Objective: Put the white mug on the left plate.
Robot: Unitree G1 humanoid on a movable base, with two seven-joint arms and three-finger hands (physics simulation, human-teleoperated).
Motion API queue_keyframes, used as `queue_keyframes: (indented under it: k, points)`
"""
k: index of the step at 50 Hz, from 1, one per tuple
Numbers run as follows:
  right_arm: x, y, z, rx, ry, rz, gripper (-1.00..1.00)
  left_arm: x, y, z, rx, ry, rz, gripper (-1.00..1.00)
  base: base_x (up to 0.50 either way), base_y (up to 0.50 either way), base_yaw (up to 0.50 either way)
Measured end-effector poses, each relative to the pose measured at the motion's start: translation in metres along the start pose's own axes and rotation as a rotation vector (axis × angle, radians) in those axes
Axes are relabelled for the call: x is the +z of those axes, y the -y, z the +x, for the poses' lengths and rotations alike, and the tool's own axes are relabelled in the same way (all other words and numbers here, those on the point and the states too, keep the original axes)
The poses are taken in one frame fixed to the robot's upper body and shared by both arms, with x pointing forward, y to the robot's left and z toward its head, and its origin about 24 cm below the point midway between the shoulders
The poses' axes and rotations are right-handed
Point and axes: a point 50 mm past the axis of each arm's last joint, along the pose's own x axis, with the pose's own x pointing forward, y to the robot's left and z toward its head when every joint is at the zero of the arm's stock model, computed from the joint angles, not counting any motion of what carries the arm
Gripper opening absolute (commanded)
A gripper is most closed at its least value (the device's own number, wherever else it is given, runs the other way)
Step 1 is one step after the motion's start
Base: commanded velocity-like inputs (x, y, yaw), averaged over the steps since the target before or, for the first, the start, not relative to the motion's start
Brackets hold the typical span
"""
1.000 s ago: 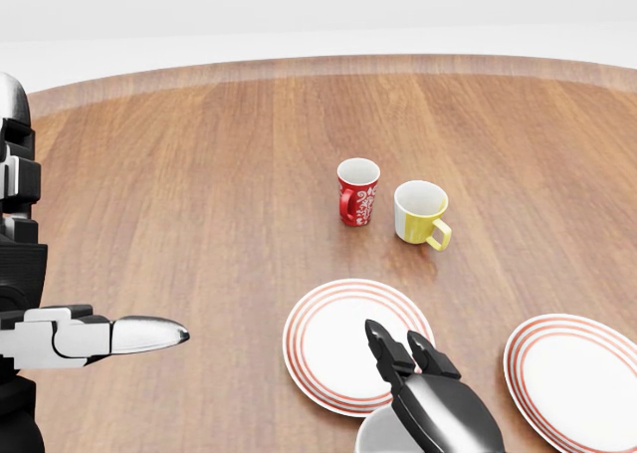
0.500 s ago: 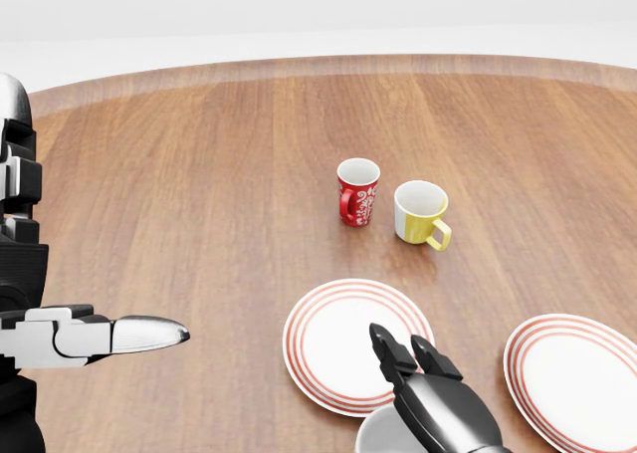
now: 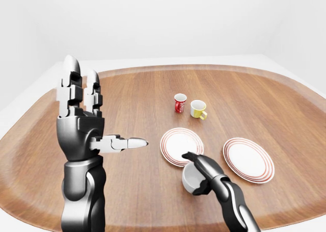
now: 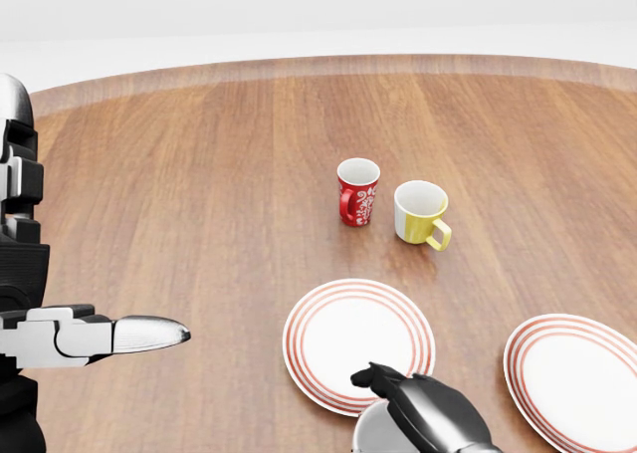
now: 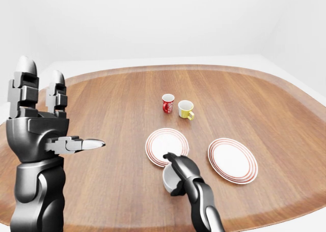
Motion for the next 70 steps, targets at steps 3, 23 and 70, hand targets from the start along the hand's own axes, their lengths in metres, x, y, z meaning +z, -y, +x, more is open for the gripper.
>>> queue_keyframes:
  k: [3, 23, 70]
  points:
    - [0.001, 0.000, 0.000, 0.001, 0.005, 0.000, -1.00, 0.000, 0.000, 0.000, 0.000, -0.001, 0.000, 1.00, 0.00, 0.00, 0.00]
    - [0.007, 0.003, -0.008, 0.046, 0.023, -0.021, -1.00, -0.001, 0.000, 0.000, 0.000, -0.003, 0.000, 1.00, 0.00, 0.00, 0.00]
    - [0.053, 0.101, 0.081, 0.086, 0.199, -0.188, -1.00, -0.003, -0.001, 0.000, 0.003, -0.011, 0.000, 1.00, 0.00, 0.00, 0.00]
